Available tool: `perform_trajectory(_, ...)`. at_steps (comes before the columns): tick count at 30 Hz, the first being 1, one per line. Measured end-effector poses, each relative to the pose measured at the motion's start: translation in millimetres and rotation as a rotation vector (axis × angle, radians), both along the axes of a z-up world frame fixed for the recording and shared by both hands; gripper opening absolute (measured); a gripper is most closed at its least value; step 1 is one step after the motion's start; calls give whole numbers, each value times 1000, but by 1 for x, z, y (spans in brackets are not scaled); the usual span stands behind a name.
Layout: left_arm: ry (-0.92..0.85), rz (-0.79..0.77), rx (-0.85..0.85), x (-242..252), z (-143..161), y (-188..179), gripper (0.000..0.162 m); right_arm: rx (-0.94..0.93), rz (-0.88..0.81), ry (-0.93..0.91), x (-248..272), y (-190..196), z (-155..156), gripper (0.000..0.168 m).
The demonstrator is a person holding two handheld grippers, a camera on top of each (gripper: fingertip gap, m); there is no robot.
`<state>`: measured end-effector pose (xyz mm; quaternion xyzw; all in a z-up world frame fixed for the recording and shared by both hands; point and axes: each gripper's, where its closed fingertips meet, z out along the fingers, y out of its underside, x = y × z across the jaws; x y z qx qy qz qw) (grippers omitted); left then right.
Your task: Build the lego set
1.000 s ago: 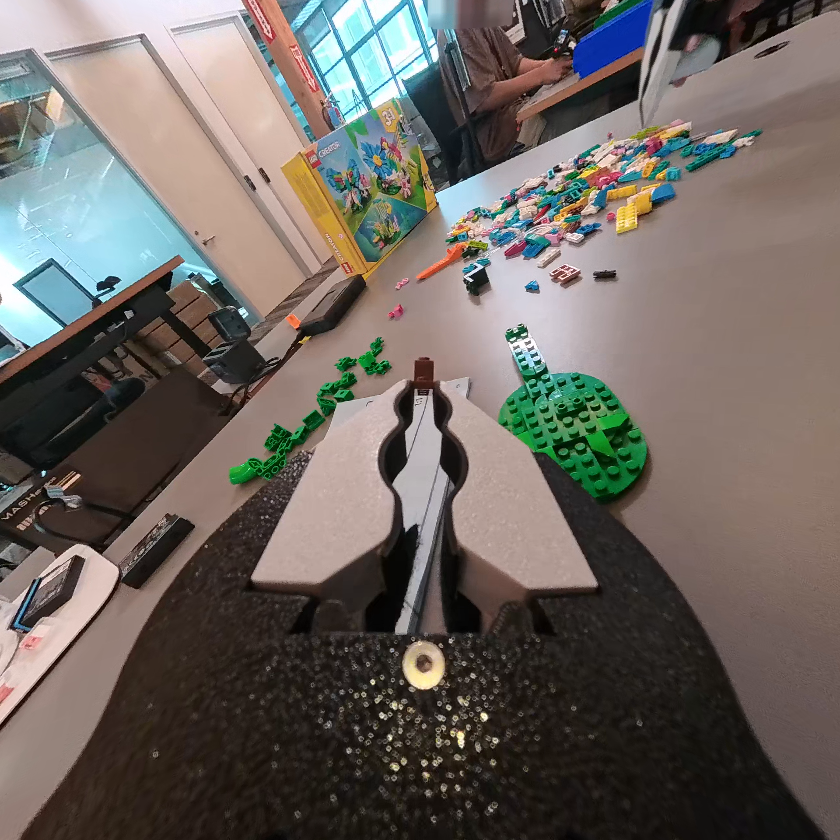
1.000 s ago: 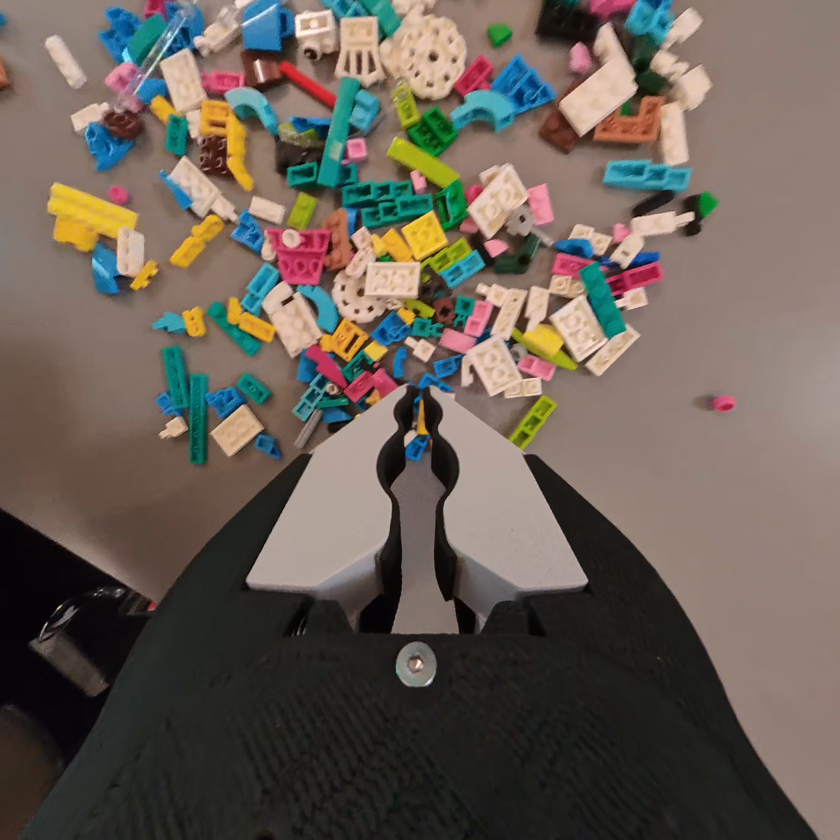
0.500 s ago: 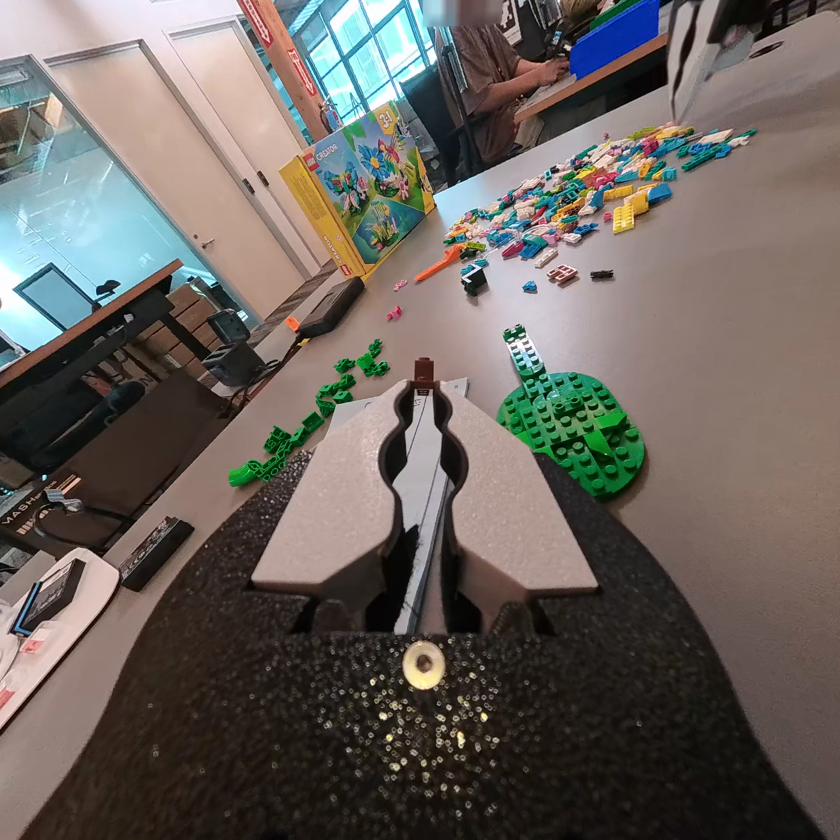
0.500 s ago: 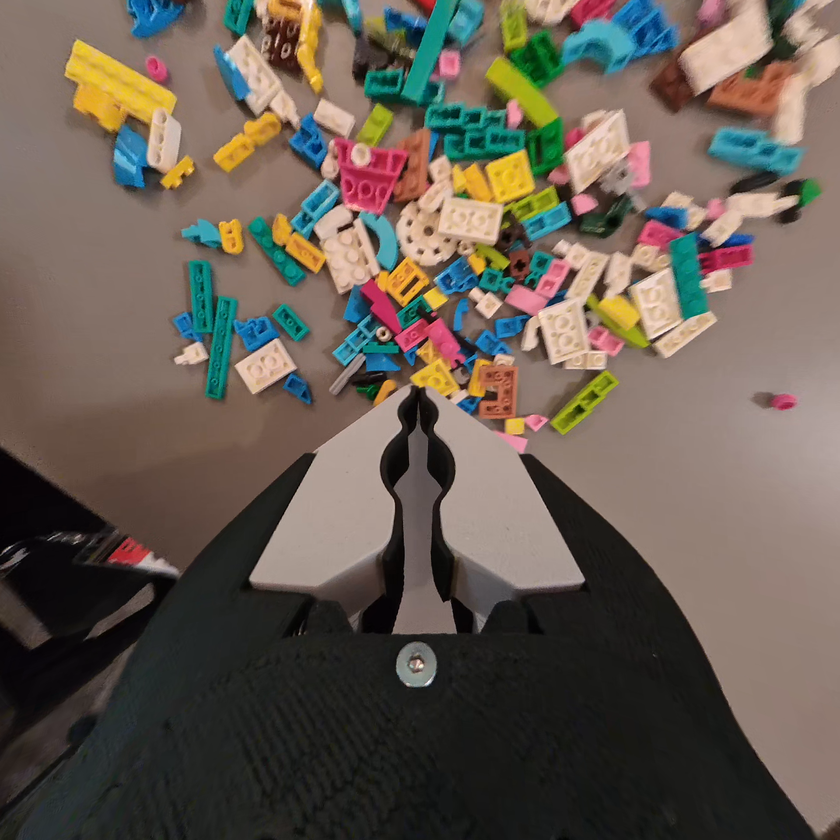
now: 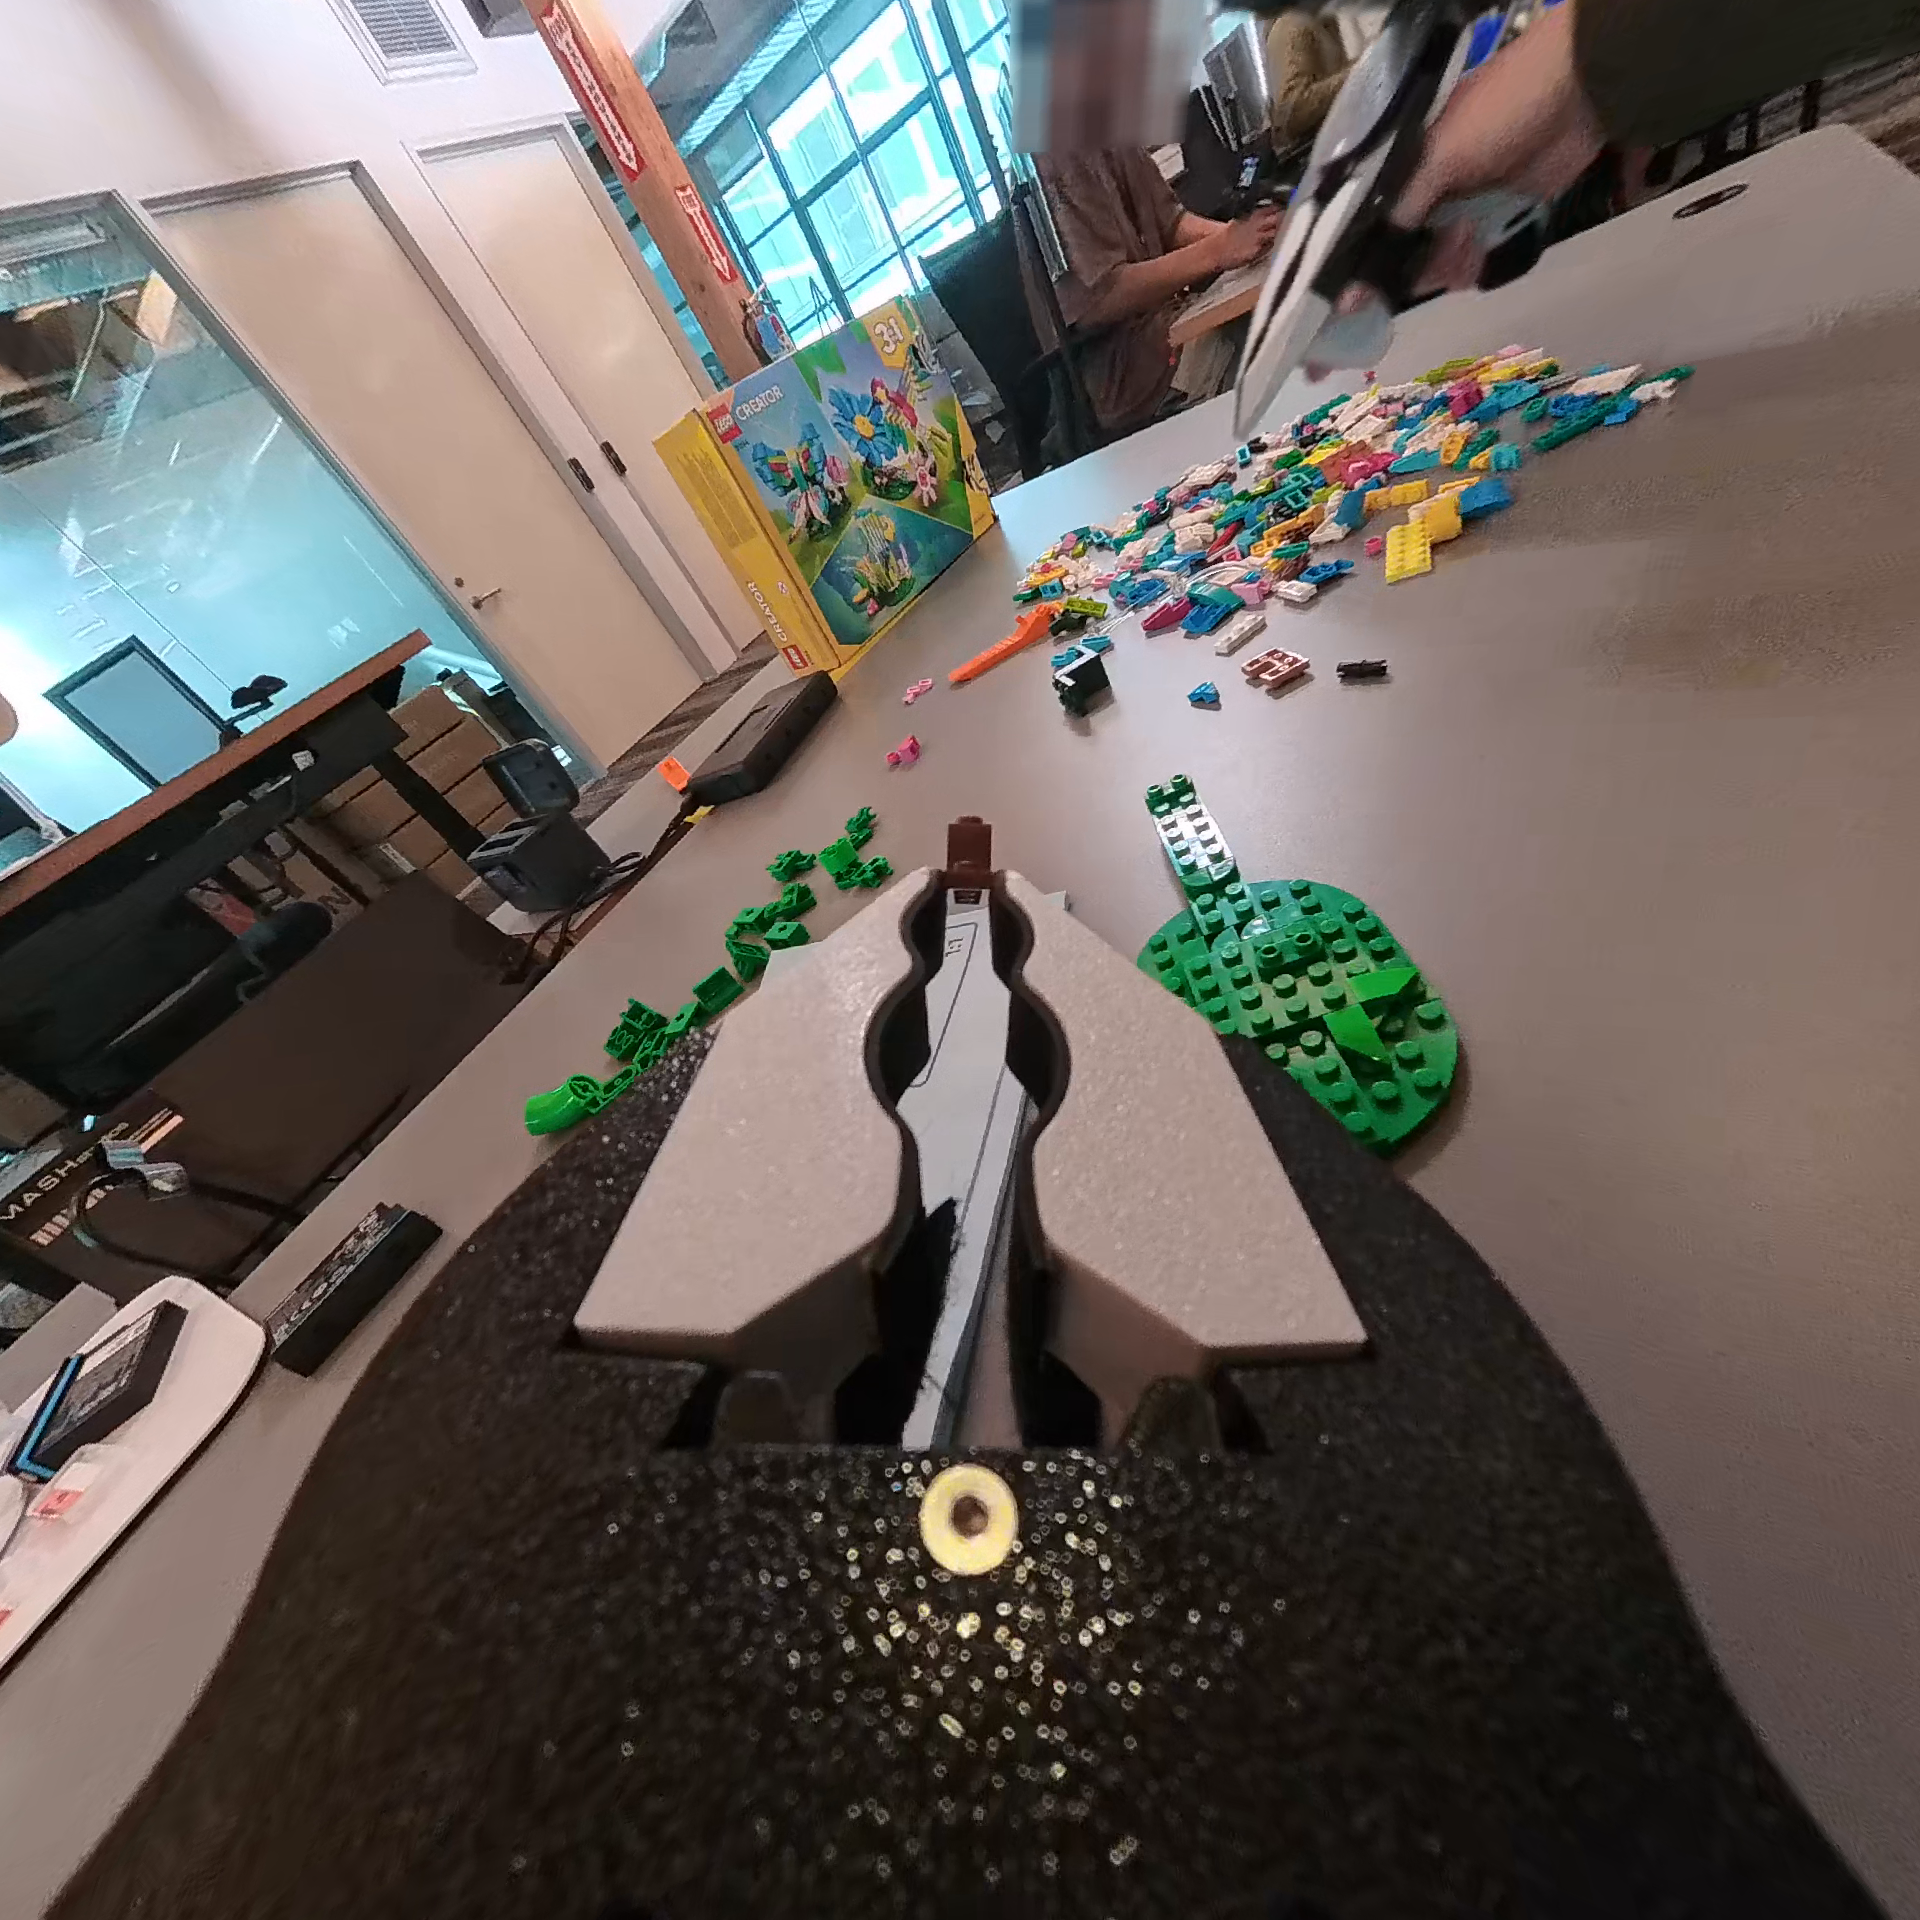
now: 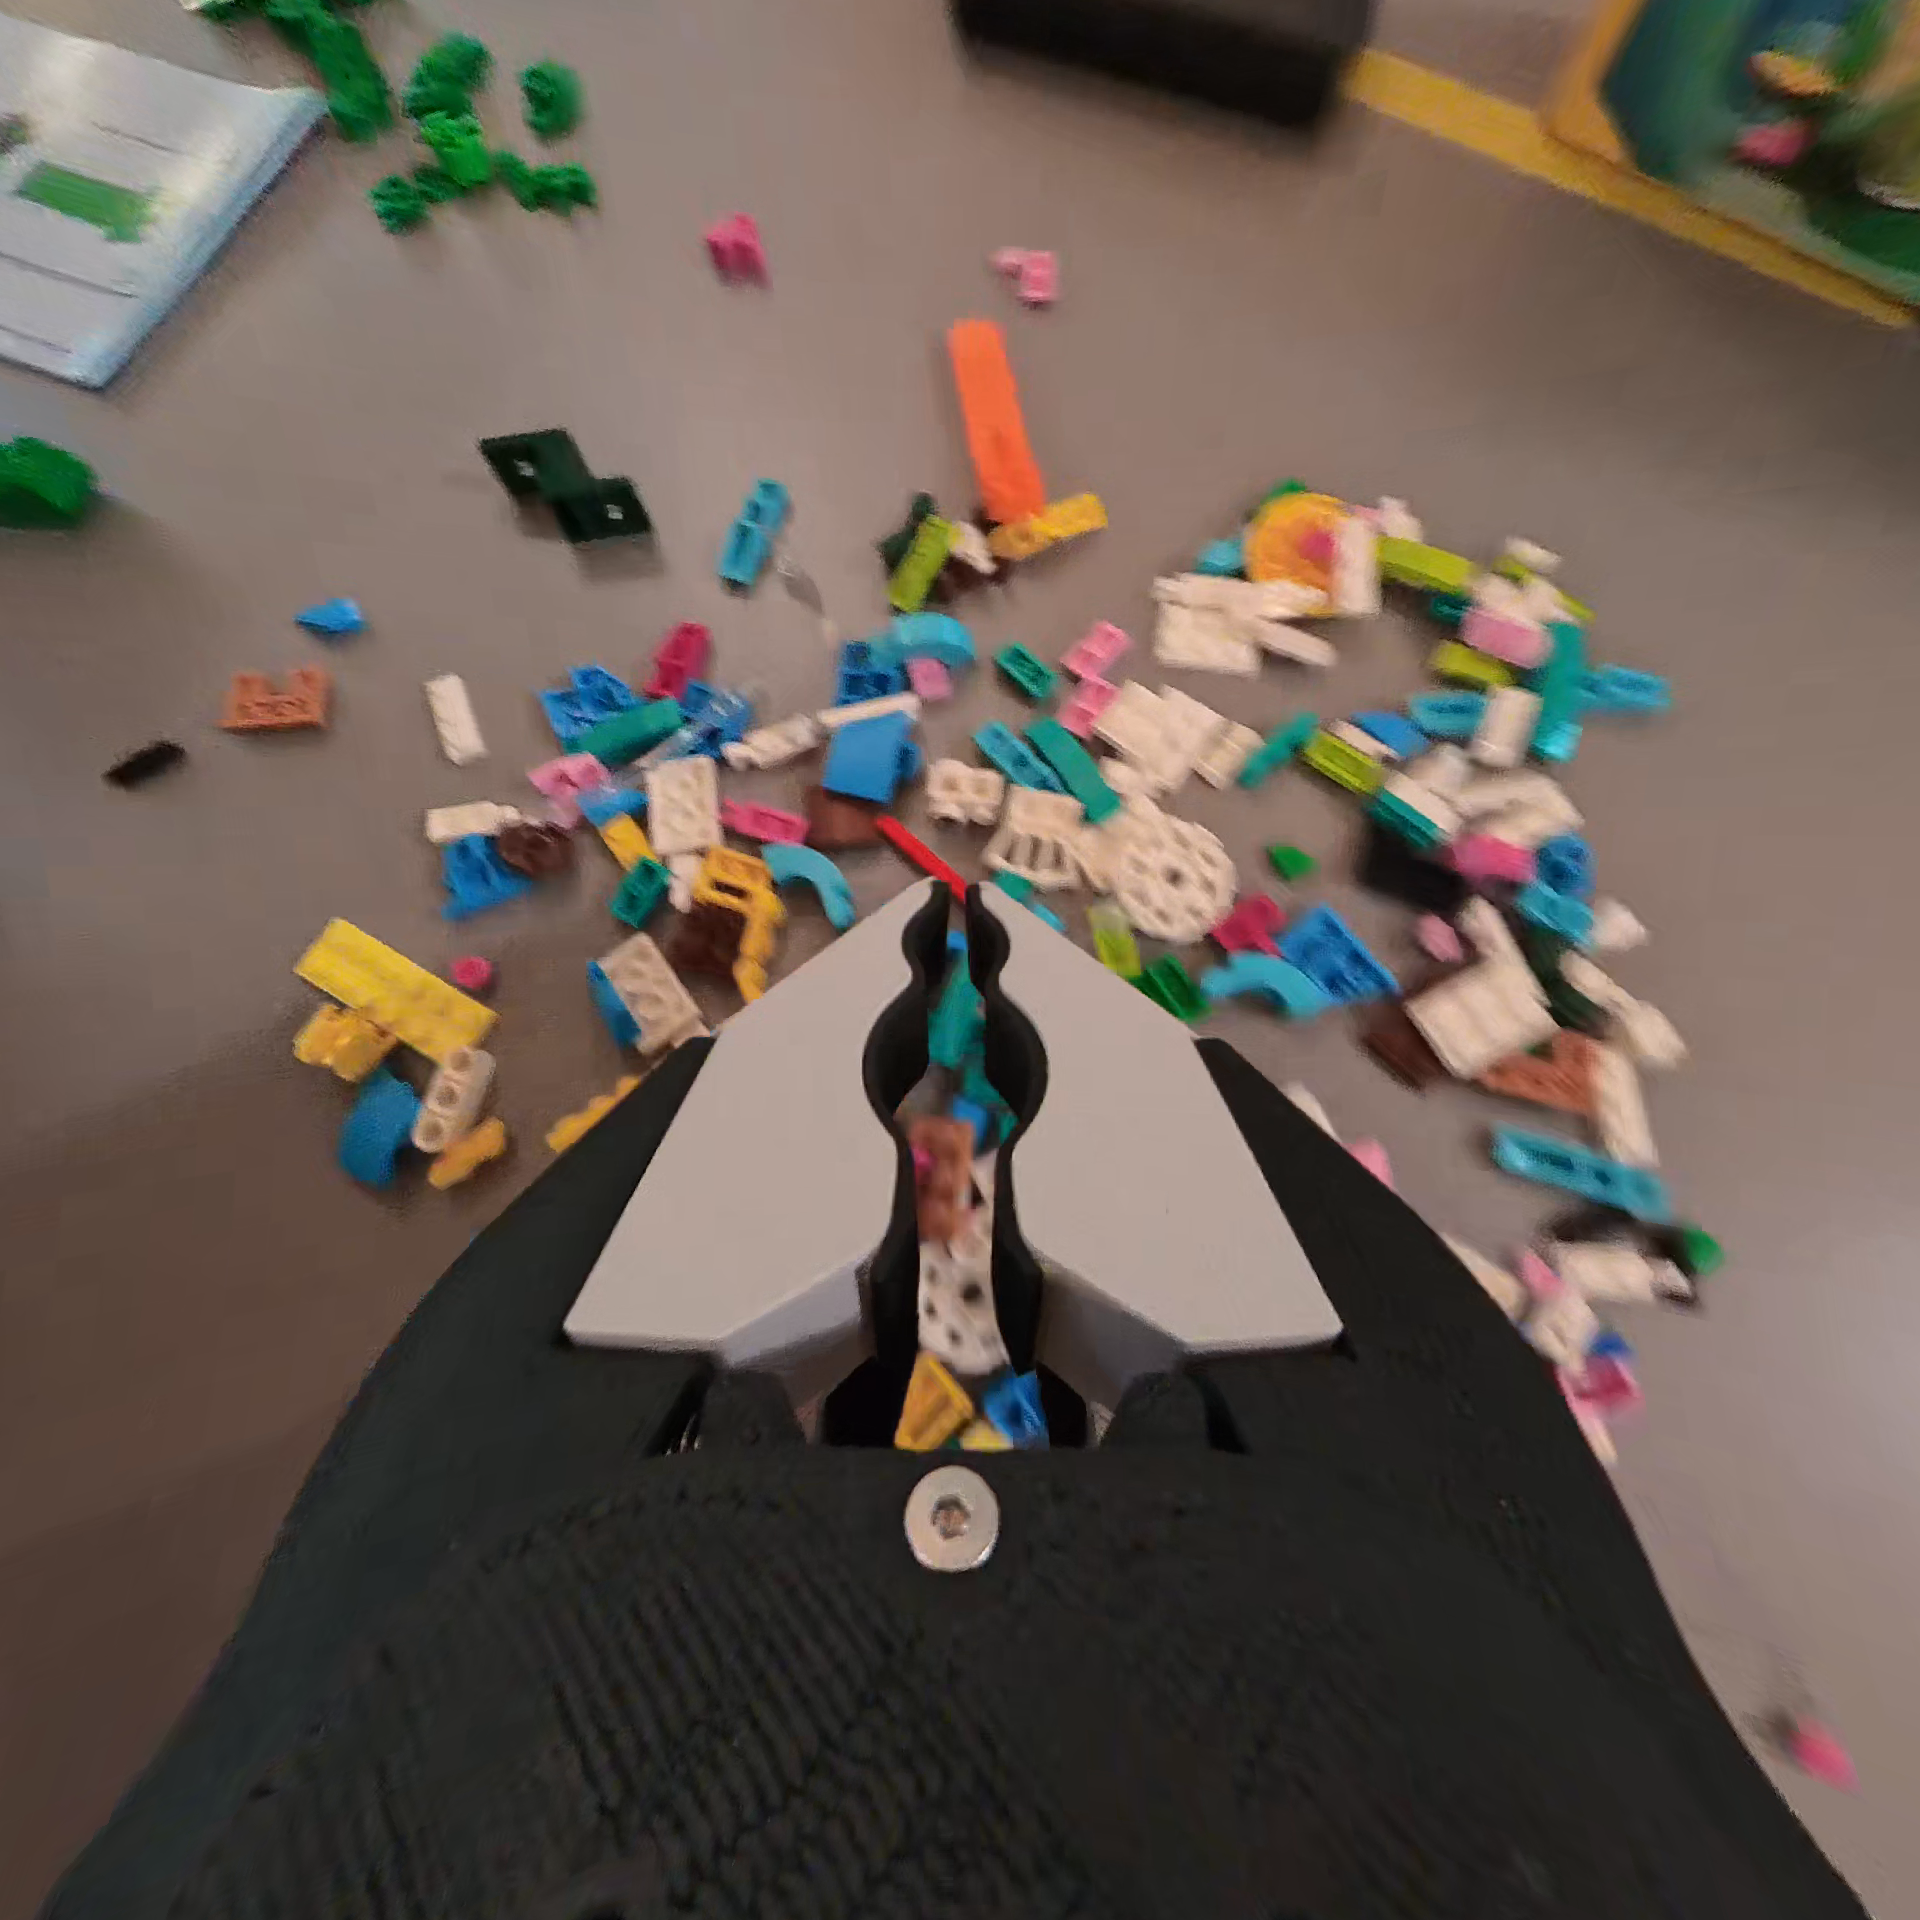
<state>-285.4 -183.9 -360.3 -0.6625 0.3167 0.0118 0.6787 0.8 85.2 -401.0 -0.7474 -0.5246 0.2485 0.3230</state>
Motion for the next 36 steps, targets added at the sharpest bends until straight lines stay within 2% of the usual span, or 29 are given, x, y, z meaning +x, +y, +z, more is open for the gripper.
perform_trajectory(5, -18, -12, 6, 0, 2, -2, 6, -17, 116, -62, -47, -10, -16, 6)
perform_trajectory(10, -58, -39, 27, 1, 8, -6, 6, -36, 169, -96, -66, -19, -26, 8)
perform_trajectory(14, -64, -48, 27, 2, 8, -7, 6, -134, 254, -137, -64, -44, -31, 2)
perform_trajectory(18, -90, -58, 25, 1, 11, -9, 6, -67, 286, -165, -60, -54, -28, 1)
perform_trajectory(28, -117, -54, 25, -1, 13, -10, 6, -109, 343, -182, -47, -83, -31, 6)
perform_trajectory(32, -148, -24, 33, -7, 16, -8, 6, -50, 250, -44, -51, -64, -7, 6)
perform_trajectory(36, -174, -23, 34, -10, 18, -8, 6, 78, -59, -9, -25, 0, 11, 11)
